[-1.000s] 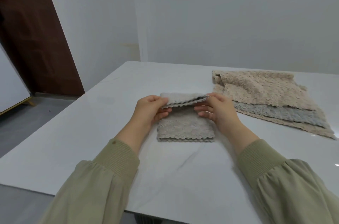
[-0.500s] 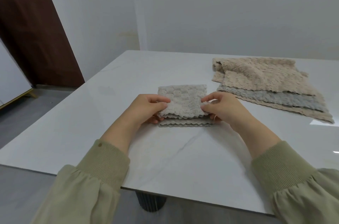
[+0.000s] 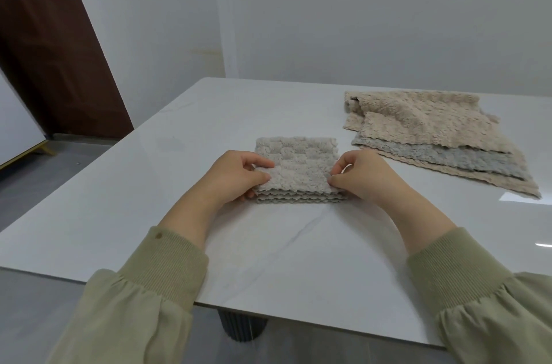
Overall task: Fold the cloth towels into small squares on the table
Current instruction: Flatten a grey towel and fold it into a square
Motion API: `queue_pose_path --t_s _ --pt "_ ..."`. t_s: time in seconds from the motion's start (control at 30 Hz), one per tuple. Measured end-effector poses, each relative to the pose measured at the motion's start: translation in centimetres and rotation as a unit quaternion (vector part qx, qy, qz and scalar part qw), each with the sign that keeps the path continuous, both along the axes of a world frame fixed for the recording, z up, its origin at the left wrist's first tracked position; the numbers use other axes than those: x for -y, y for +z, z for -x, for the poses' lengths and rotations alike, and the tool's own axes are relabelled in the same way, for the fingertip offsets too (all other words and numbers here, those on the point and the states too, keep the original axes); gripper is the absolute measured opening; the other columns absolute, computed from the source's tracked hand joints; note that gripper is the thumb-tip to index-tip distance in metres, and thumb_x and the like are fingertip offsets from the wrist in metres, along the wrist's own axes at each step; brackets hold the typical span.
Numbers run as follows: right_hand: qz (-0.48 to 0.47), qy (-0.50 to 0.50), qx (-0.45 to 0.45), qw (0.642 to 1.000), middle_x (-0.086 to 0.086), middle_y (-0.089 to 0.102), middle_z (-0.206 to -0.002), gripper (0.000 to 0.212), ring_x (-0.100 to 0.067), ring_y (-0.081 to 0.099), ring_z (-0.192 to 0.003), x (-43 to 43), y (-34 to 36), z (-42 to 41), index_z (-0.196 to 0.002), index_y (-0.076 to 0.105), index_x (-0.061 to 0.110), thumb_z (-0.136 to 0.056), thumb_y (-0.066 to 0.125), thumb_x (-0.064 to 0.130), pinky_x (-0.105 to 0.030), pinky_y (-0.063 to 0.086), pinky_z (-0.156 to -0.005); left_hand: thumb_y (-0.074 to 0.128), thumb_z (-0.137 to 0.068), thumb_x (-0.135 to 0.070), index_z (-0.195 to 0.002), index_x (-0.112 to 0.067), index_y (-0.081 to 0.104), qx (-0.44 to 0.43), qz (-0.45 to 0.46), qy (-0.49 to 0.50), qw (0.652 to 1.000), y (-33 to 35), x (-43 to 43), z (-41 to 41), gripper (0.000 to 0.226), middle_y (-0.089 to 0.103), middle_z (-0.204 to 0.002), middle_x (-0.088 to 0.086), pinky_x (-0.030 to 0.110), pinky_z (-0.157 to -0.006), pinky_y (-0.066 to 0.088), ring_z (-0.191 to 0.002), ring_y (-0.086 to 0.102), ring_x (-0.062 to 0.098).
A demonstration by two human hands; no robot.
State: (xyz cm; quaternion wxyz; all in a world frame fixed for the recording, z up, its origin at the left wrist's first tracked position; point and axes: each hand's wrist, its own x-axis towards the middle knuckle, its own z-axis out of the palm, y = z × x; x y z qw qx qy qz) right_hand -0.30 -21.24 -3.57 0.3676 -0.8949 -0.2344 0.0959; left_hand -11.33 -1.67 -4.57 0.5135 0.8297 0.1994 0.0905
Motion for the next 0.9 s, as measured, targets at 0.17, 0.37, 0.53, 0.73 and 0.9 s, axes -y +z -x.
queue_pose_path --t_s 0.17,0.37,0.53,0.73,0.9 --pt "0.001 -0.001 0.003 1.0 -0.003 0.066 -0.061 0.01 -0.005 0.051 -0.04 0.0 0.0 0.0 -0.07 0.063 0.013 -0.078 0.067 0.011 -0.016 0.037 -0.042 0.061 -0.088 -0.007 -0.098 -0.019 0.069 -0.009 0.03 0.008 0.999 -0.2 0.0 -0.2 0.017 0.049 -0.044 -0.008 0.021 -0.038 0.04 -0.038 0.051 0.01" --pt "-0.032 -0.013 -0.065 0.997 -0.004 0.059 -0.051 0.017 -0.006 0.043 -0.033 0.4 0.6 -0.3 -0.066 0.061 0.012 -0.079 0.071 0.011 -0.02 0.036 -0.041 0.06 -0.089 -0.007 -0.1 -0.018 0.07 -0.017 0.055 0.013 0.998 -0.4 -0.2 -0.4 0.018 0.049 -0.046 -0.003 0.021 -0.038 0.039 -0.036 0.048 0.011" --pt "0.034 0.006 -0.018 0.999 0.0 0.059 -0.054 0.013 -0.006 0.05 -0.042 0.2 0.0 -0.3 -0.069 0.062 0.013 -0.079 0.07 0.014 -0.017 0.038 -0.044 0.062 -0.088 -0.015 -0.099 -0.027 0.068 -0.025 -0.094 -0.022 0.995 -0.3 0.0 -0.2 0.017 0.049 -0.045 -0.009 0.02 -0.048 0.039 -0.042 0.05 0.009" --pt "0.072 0.024 0.071 0.995 0.006 0.054 -0.053 0.015 -0.006 0.047 -0.05 0.0 -0.5 -0.3 -0.063 0.059 0.019 -0.074 0.069 0.015 -0.022 0.034 -0.049 0.066 -0.082 -0.022 -0.107 -0.023 0.07 0.183 -0.396 -0.011 0.9 -1.0 0.7 -1.0 0.026 0.055 -0.096 -0.008 0.027 -0.082 0.04 -0.095 0.047 0.012" --pt "0.073 0.031 0.072 0.994 0.005 0.054 -0.052 0.016 -0.006 0.046 -0.048 0.1 -0.5 -0.6 -0.062 0.063 0.017 -0.076 0.071 0.018 -0.021 0.033 -0.048 0.032 -0.1 -0.035 -0.142 -0.025 0.04 0.079 -0.414 -0.149 0.895 -2.5 1.1 -3.1 0.044 0.032 -0.152 -0.004 0.035 -0.117 0.014 -0.142 0.018 0.017"
